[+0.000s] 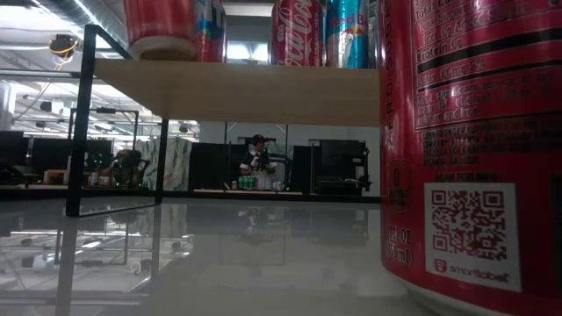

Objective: Place canned beverage on shelf
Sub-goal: Put the red soda can on the shelf aligned with the other red soda cans

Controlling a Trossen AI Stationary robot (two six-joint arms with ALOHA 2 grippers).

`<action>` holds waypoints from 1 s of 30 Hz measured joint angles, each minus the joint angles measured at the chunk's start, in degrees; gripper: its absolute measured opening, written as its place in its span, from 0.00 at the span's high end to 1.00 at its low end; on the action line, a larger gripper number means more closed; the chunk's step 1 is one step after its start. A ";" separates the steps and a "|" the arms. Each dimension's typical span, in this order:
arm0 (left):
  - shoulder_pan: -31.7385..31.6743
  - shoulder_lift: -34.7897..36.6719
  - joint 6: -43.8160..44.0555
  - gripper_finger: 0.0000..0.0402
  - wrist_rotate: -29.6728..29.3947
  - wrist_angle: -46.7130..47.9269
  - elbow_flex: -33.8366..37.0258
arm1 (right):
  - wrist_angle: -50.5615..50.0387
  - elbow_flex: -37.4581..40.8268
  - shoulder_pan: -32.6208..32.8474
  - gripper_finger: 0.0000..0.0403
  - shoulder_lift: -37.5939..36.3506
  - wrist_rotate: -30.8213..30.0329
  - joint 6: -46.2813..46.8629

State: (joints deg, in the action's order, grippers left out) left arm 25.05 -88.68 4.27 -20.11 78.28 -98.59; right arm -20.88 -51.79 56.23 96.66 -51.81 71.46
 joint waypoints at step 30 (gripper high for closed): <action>-0.45 -1.25 -1.44 0.19 -0.55 0.54 0.00 | 0.63 -0.02 0.00 0.03 0.00 0.02 0.20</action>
State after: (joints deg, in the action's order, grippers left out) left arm 24.60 -89.93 2.83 -20.66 78.82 -98.59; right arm -20.25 -51.81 56.23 96.66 -51.79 71.66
